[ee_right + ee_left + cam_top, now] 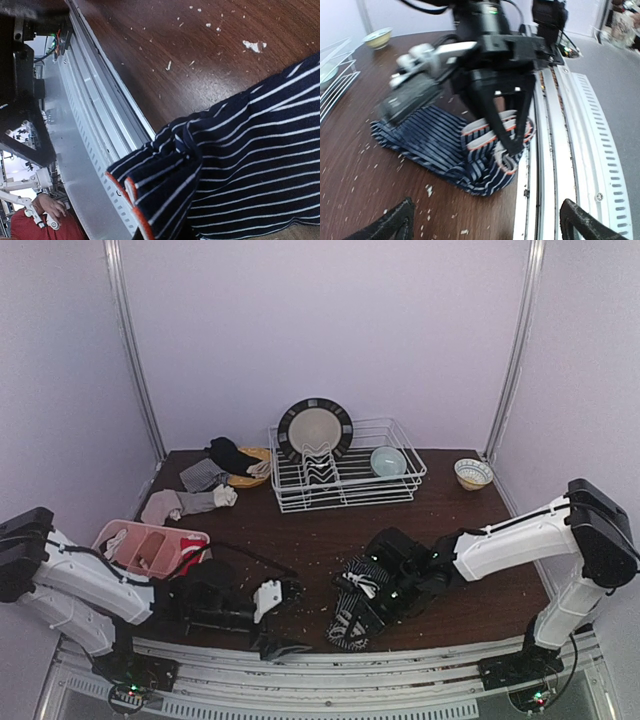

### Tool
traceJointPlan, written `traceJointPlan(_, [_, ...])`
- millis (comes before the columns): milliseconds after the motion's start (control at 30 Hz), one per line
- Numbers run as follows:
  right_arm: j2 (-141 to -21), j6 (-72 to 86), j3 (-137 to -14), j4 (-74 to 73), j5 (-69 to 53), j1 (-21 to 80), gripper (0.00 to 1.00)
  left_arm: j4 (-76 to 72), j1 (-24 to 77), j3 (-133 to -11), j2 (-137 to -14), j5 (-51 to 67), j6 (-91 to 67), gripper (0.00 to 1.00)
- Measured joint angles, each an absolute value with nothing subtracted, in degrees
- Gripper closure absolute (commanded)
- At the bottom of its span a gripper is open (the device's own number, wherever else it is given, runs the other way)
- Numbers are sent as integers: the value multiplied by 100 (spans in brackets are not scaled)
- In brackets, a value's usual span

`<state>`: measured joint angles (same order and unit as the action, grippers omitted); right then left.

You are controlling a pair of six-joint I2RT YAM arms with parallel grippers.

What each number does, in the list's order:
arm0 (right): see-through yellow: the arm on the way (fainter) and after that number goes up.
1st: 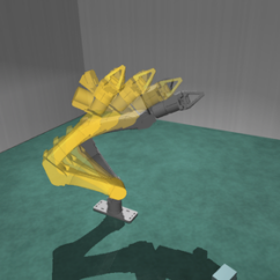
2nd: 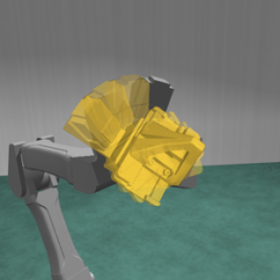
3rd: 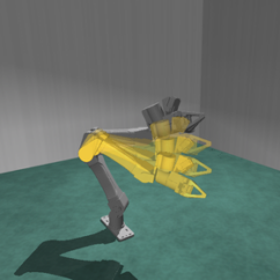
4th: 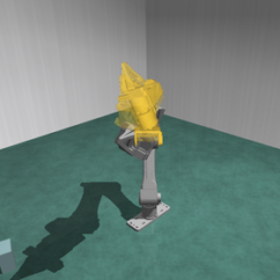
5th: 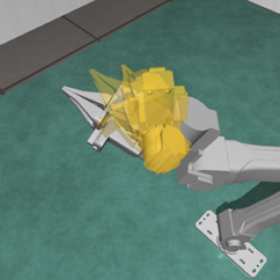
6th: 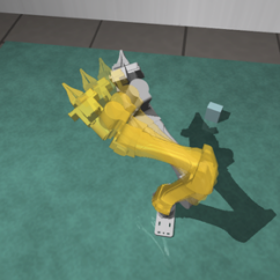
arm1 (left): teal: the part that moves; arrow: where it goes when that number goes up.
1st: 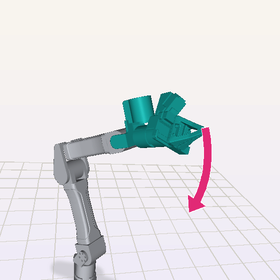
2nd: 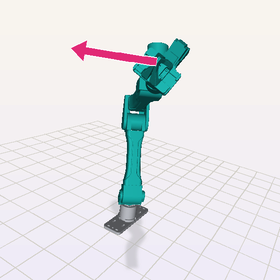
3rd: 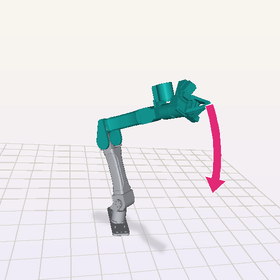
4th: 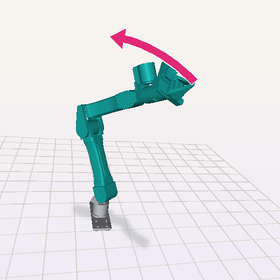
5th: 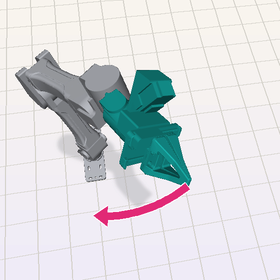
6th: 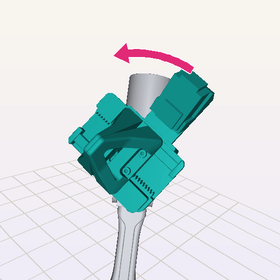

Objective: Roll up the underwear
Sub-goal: Pass from the right arm to the left

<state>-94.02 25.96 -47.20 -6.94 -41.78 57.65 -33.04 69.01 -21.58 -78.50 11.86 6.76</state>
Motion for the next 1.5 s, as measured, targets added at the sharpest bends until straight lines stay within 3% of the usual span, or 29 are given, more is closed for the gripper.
traceJointPlan(300, [-9537, 2497, -4657, -672, -4375, 5693, 100, -3336, 6912, -3299, -9426, 2043, 1632, 2])
traceJointPlan(933, [-9559, 2392, -4386, -615, -4397, 5682, 100, -3133, 6912, -4064, -10512, 2346, 2506, 5])
traceJointPlan(1033, [-9559, 2392, -4386, -611, -4399, 5682, 100, -3089, 6912, -4209, -10624, 2388, 2558, 15])
traceJointPlan(1333, [-9557, 2399, -4386, -611, -4399, 5684, 100, -2794, 6912, -4464, -10781, 2530, 2694, 57])
traceJointPlan(1433, [-9559, 2403, -4386, -611, -4399, 5710, 100, -2720, 6912, -4475, -10805, 2539, 2711, 76])
traceJointPlan(1500, [-9557, 2410, -4386, -617, -4381, 5725, 92, -2665, 6912, -4477, -10831, 2565, 2724, 86])
